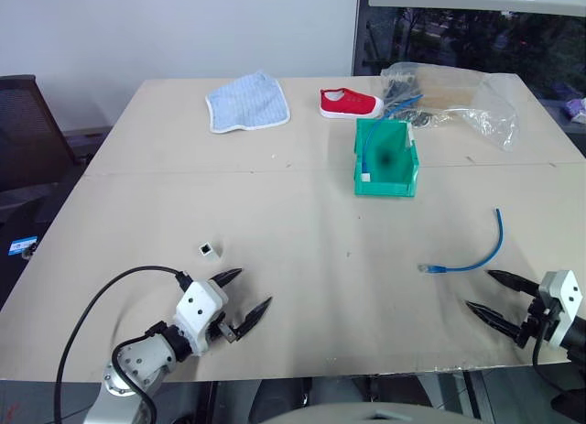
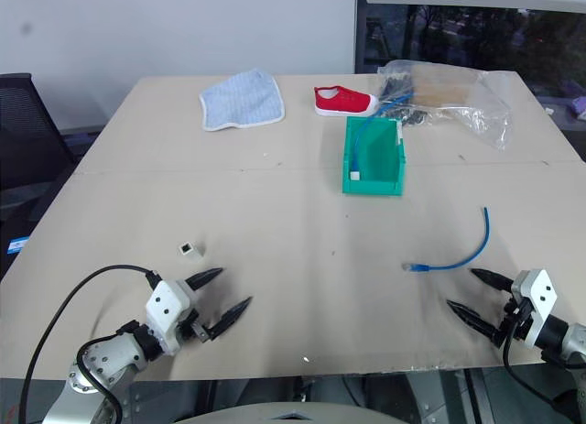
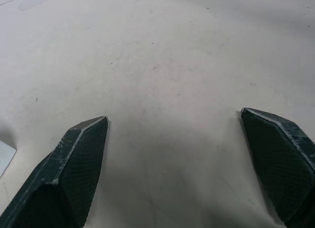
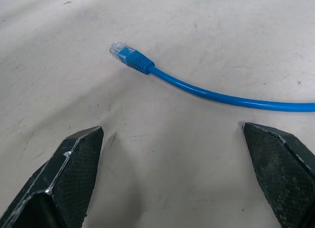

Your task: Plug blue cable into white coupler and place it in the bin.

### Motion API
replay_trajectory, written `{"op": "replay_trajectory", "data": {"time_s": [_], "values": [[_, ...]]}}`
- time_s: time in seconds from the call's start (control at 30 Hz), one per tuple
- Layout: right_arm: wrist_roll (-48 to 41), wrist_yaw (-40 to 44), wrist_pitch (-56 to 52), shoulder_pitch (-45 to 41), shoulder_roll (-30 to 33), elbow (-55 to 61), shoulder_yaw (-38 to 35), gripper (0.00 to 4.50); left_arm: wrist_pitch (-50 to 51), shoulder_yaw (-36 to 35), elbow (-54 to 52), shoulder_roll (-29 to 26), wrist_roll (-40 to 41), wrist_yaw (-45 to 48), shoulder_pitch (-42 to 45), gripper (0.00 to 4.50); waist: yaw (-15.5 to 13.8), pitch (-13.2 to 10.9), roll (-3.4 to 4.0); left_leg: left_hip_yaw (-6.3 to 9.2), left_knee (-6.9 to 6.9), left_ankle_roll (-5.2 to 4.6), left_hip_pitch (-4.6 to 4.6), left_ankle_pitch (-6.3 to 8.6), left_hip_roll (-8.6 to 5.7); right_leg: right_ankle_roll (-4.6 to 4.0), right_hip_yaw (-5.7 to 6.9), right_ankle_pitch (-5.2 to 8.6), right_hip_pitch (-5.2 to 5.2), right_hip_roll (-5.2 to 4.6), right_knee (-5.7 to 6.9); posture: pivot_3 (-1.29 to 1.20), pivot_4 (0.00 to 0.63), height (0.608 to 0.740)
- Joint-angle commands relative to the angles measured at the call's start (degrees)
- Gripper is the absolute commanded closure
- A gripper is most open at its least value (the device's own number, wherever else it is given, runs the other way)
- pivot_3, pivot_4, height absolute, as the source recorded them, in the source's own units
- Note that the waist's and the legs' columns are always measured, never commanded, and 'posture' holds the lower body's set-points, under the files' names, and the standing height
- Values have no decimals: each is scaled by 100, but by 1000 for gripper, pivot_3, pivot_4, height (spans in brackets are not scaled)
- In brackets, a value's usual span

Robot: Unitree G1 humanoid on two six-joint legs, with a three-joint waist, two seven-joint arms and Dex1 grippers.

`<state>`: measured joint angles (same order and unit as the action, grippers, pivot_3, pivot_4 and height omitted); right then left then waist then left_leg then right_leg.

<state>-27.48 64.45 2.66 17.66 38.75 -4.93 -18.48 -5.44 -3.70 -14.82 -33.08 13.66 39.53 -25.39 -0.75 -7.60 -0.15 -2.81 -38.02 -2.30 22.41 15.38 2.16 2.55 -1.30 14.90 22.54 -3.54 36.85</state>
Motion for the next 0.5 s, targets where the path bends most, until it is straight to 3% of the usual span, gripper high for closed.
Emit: {"op": "replay_trajectory", "data": {"time_s": [0.03,0.5], "values": [[-27,2,-30,-2,13,56,-77,59,331,295,76,-17,-139,116,-146,71,0,0,-1,0,0,0,0,0,0,0,0,0,0,0,0,0,150,740],[-11,-24,-6,58,9,64,-124,59,659,244,-285,49,-59,84,-92,71,-4,-2,-2,-2,0,0,2,0,-3,0,-1,0,0,6,-2,0,150,740]]}}
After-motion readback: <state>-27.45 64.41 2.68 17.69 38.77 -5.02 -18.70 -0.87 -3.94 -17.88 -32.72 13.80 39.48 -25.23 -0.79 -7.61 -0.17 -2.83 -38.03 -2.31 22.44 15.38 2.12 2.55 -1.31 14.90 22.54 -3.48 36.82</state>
